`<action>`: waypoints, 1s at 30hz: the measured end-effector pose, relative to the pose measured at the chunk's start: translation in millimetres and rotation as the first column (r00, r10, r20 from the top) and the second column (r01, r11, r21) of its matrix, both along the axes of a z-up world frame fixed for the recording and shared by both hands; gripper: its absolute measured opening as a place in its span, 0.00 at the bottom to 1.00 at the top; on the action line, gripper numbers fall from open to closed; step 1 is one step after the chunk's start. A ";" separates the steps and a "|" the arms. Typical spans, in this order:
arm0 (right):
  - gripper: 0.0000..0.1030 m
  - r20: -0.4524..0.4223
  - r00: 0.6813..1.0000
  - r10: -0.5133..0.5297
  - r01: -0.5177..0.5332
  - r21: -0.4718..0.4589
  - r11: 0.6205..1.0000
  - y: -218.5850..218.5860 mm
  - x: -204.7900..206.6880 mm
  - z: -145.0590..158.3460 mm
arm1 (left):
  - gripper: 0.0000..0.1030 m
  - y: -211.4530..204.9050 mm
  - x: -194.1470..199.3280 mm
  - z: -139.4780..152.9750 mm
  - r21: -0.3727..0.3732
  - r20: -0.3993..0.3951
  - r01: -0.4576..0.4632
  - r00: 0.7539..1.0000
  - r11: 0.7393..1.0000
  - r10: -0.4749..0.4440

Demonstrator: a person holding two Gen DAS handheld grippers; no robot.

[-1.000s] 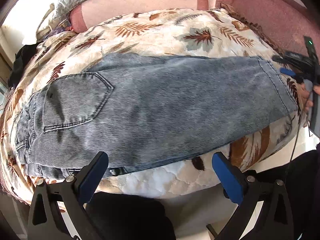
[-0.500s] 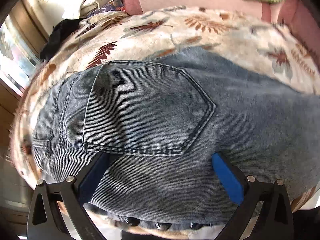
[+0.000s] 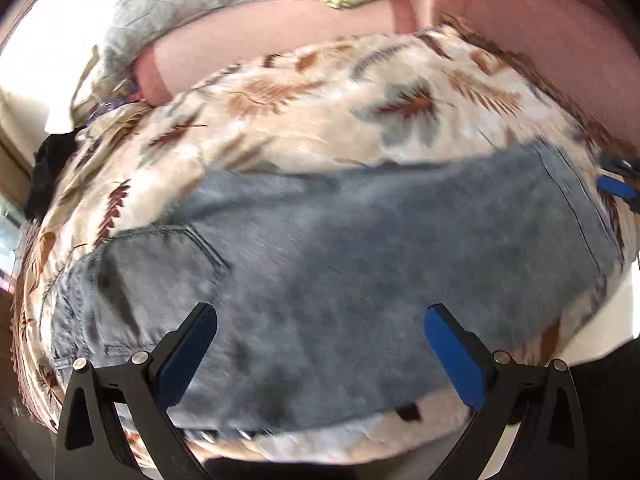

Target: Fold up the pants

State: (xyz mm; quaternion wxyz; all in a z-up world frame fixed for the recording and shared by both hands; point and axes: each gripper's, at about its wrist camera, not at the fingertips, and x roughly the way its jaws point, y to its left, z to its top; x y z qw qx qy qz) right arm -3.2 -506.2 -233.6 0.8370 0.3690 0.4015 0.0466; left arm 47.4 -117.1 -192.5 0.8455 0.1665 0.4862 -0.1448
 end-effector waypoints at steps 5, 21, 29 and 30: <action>0.60 0.134 0.985 0.110 -0.105 -0.044 0.993 35.4 7.4 26.9 | 1.00 77.8 61.5 8.3 0.047 0.044 -0.261 0.965 0.964 0.259; 0.60 0.036 0.867 0.497 -0.480 -0.211 0.852 230.1 57.0 7.4 | 1.00 203.8 34.2 -52.4 0.019 -0.056 -0.440 0.896 0.898 0.441; 0.61 -0.031 0.746 0.665 -0.636 -0.331 0.698 281.5 42.0 -7.9 | 1.00 212.2 14.0 -59.2 -0.034 -0.094 -0.457 0.887 0.889 0.452; 0.61 -0.036 0.734 0.678 -0.646 -0.346 0.681 283.6 36.4 -8.6 | 1.00 212.6 13.9 -59.4 -0.036 -0.097 -0.458 0.886 0.888 0.453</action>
